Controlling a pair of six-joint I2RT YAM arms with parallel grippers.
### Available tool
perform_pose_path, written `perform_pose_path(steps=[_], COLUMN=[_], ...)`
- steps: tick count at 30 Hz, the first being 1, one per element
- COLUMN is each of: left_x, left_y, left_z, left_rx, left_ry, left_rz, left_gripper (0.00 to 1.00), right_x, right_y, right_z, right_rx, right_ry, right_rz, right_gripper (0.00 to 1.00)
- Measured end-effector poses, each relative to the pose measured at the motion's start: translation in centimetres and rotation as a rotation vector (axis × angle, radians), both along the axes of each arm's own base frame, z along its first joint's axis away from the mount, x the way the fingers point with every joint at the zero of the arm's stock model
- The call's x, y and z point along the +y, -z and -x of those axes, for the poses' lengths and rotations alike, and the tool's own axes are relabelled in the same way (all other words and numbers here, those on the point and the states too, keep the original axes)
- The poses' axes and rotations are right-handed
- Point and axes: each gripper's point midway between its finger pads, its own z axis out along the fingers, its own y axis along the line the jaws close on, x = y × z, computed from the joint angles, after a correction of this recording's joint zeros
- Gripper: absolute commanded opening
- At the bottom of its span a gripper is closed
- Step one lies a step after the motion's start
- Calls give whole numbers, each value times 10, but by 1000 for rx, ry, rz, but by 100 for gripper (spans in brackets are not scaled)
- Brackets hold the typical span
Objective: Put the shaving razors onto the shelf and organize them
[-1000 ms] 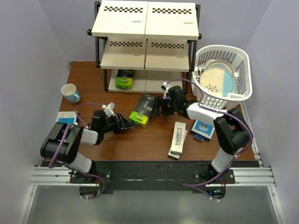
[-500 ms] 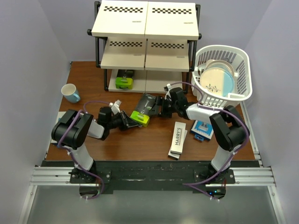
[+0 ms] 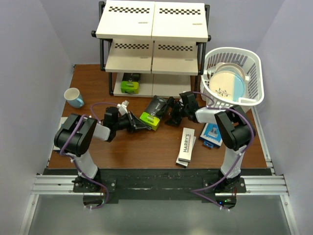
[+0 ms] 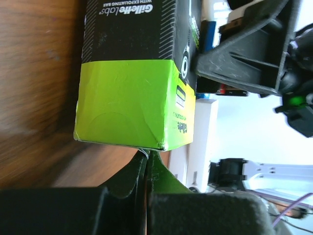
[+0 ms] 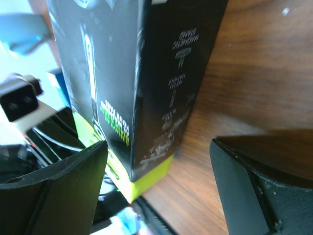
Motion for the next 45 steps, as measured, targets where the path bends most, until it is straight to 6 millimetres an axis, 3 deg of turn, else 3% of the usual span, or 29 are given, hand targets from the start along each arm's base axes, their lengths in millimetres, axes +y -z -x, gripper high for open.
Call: perform_pose_path(steps=[5, 9, 10, 13, 20, 25, 29, 35, 37, 41, 45], left_x=[-13, -34, -37, -41, -53, -74, -89, -108, -116, -134, -146], left_y=[-17, -29, -30, -30, -38, -49, -46, -37, -34, -34, -39], left_z=[-10, -12, -11, -13, -18, -29, -42, -69, -79, -89, -95], left_rx=[6, -22, -25, -27, -91, -172, -194, -221, -232, -256, -277], left_ry=[12, 55, 62, 61, 82, 112, 118, 70, 54, 57, 57], left_rz=[39, 70, 72, 74, 63, 59, 53, 33, 29, 34, 31], left_gripper=[0, 0, 0, 0, 0, 0, 0, 0, 0, 0, 0], right_x=[6, 13, 13, 6, -11, -32, -48, -65, -71, -78, -83], right_y=[-8, -16, -17, -18, -44, -57, -56, -45, -42, -35, -34], right_z=[-11, -12, -13, -17, -22, -33, -46, -76, -87, -95, -97], right_rx=[63, 75, 72, 47, -96, -162, -192, -212, -228, -248, -266], right_ry=[44, 50, 50, 55, 48, 74, 102, 127, 132, 130, 127], right_rz=[-64, -94, -93, -78, -47, -33, -13, 18, 29, 62, 87], right_gripper=[89, 69, 58, 45, 39, 39, 43, 62, 75, 89, 94])
